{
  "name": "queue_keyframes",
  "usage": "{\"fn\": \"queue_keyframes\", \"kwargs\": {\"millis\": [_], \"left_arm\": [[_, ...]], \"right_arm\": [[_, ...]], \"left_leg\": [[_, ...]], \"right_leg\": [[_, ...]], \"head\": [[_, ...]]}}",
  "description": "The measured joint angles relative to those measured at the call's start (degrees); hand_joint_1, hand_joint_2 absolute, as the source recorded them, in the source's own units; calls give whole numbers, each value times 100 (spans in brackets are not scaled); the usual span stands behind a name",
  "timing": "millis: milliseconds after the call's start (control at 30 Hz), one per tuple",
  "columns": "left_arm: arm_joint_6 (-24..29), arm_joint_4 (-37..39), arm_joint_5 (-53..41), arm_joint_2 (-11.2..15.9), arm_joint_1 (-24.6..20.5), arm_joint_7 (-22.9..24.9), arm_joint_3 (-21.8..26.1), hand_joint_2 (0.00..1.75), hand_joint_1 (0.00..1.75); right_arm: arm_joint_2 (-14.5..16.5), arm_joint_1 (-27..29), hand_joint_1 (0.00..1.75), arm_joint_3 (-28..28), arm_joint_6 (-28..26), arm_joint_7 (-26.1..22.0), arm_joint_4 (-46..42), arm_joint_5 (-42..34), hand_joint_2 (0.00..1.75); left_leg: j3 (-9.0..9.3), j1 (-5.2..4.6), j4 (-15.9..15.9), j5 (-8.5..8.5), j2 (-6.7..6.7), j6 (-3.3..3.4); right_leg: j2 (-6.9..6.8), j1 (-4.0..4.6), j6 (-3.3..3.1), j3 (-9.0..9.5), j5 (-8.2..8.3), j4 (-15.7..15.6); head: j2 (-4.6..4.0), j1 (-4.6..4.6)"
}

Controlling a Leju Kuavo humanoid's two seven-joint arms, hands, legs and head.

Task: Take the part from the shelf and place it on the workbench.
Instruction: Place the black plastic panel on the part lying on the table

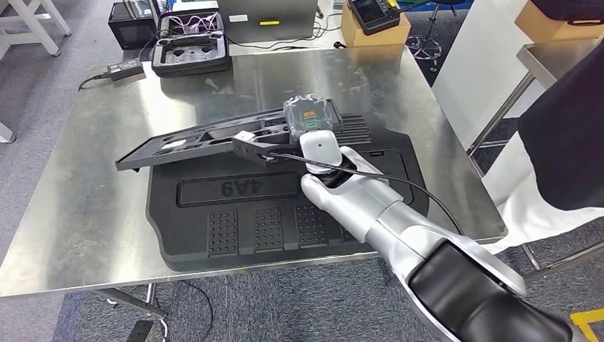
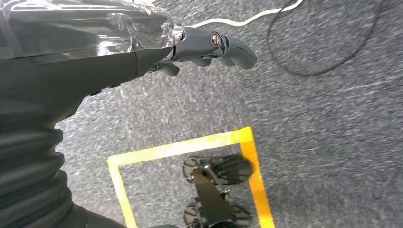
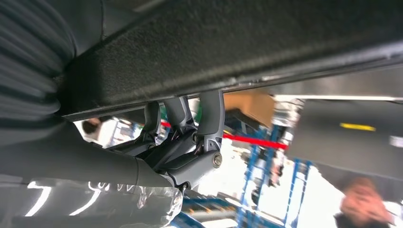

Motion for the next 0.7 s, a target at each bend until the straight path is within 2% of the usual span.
{"fn": "queue_keyframes", "kwargs": {"millis": [367, 500, 700], "left_arm": [[-26, 0, 54, -9, 285, 168, 2, 175, 0], [-95, 0, 43, -14, 287, 145, 2, 175, 0], [-116, 0, 10, -20, 281, 72, 2, 175, 0]], "right_arm": [[-357, -5, 175, -336, -31, 383, 203, -3, 175], [-420, 2, 0, -429, -31, 383, 217, 10, 0], [-458, 10, 0, -533, -48, 366, 217, 33, 0]], "left_leg": [[3, -1, 0, -1, 9, 0], [5, -1, -1, 0, 9, 0], [9, 0, -3, 0, 9, 0]], "right_leg": [[4, -1, 0, -1, 0, -1], [4, 0, 0, -1, 0, -1], [4, 0, 0, 1, 0, 0]], "head": [[0, -1], [0, 1], [0, 0]]}}
